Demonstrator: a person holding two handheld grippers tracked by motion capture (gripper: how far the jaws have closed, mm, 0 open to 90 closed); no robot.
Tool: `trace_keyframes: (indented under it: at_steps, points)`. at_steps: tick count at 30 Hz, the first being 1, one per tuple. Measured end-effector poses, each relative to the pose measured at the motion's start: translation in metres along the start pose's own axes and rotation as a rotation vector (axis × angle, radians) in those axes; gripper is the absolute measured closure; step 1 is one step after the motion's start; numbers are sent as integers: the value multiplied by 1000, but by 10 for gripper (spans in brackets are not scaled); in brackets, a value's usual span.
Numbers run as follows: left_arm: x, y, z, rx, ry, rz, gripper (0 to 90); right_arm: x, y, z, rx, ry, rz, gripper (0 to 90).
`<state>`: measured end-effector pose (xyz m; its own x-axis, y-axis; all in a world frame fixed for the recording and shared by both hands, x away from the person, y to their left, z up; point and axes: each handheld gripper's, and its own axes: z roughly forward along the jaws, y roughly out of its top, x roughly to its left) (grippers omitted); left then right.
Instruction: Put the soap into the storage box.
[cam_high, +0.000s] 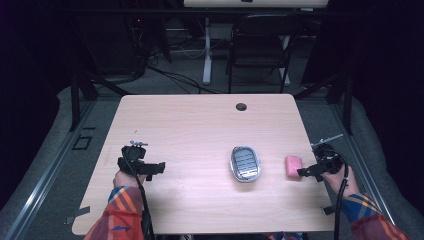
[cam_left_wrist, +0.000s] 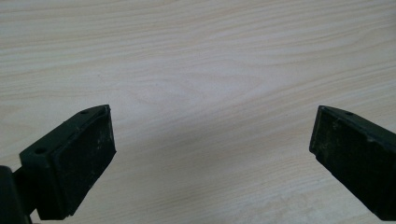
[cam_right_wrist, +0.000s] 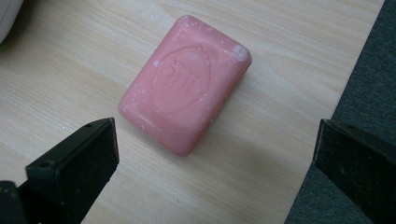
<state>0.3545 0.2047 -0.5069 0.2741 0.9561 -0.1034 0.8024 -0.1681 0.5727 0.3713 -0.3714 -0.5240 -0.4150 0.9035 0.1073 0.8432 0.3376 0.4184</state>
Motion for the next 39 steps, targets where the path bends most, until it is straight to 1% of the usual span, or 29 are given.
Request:
trace_keyframes:
  at_steps: [2, 4, 5, 6, 7, 8, 9, 11, 12, 14, 15, 16, 17, 18, 20, 21, 24, 25, 26, 27, 30, 31, 32, 34, 35, 36, 37, 38, 39]
  points:
    - [0, 0, 0, 2, -2, 1, 3, 0, 0, 0, 7, -10, -10, 0]
    - [0, -1, 0, 3, -8, 0, 3, 1, 1, 1, -5, 2, -3, 0]
    - [0, 0, 0, 1, -7, 1, 3, 1, 2, 0, -7, -4, -5, 0]
    - [0, 0, 0, 0, -7, 4, 3, 1, 3, 0, -1, 0, -4, 0]
    - [-1, 1, 1, 0, -7, 2, 3, 0, 3, 0, -13, 21, 16, 0]
    - [-2, 1, 2, 3, -10, 5, 3, 0, 5, -1, -14, 53, 33, 0]
    - [-2, 1, 2, 3, -9, 7, 3, 1, 6, -1, -28, 55, 50, 0]
    - [-3, 0, 3, 6, -10, 6, 3, 3, 10, -5, -40, 49, 53, 0]
    - [-2, 0, 2, 5, -8, 9, 3, 4, 11, -5, -46, 49, 69, 0]
    - [-1, 0, 2, 3, -8, 0, 3, 5, 15, -3, -40, 42, 84, 0]
    - [0, 0, 2, 4, -7, -1, 3, 6, 17, -2, -28, 46, 95, 0]
    - [0, 1, 3, 6, -8, 1, 3, 7, 18, -1, -15, 48, 95, 0]
    - [-1, 1, 3, 6, -9, 4, 3, 8, 20, 0, -13, 38, 103, 0]
    - [-2, 2, 3, 10, -10, 8, 3, 8, 21, 0, -1, 28, 98, 0]
    - [-3, 2, 4, 8, -8, 13, 3, 7, 23, 2, -1, 36, 125, 0]
    - [-4, 3, 5, 11, -10, 15, 3, 6, 24, 2, 12, 25, 127, 0]
    - [-4, 4, 6, 18, -11, 30, 3, 6, 28, 6, 32, 11, 142, 0]
    - [-4, 4, 7, 18, -10, 33, 3, 6, 29, 7, 39, 17, 140, 0]
    - [-5, 4, 7, 19, -10, 33, 3, 7, 31, 8, 44, 8, 142, 0]
    - [-5, 4, 7, 21, -9, 35, 3, 8, 32, 10, 40, 1, 155, 0]
    - [-5, 4, 7, 22, -8, 36, 3, 10, 38, 17, 78, -7, 153, 10]
    - [-4, 3, 7, 19, -8, 32, 3, 12, 39, 19, 76, -18, 168, 8]
    - [-4, 3, 7, 19, -8, 32, 3, 11, 41, 20, 103, -17, 156, 1]
    - [-5, 3, 7, 19, -9, 34, 2, 13, 43, 24, 114, -26, 169, 0]
    - [-5, 3, 7, 18, -11, 34, 2, 13, 44, 25, 126, -21, 163, 0]
    - [-5, 4, 8, 21, -12, 35, 2, 14, 45, 28, 123, -21, 166, 0]
    - [-5, 4, 8, 23, -13, 36, 2, 15, 46, 29, 145, -18, 155, 1]
    - [-5, 4, 8, 23, -13, 36, 2, 15, 46, 29, 145, -18, 155, 1]
    - [-6, 4, 8, 24, -17, 40, 2, 17, 47, 31, 154, -29, 148, 16]
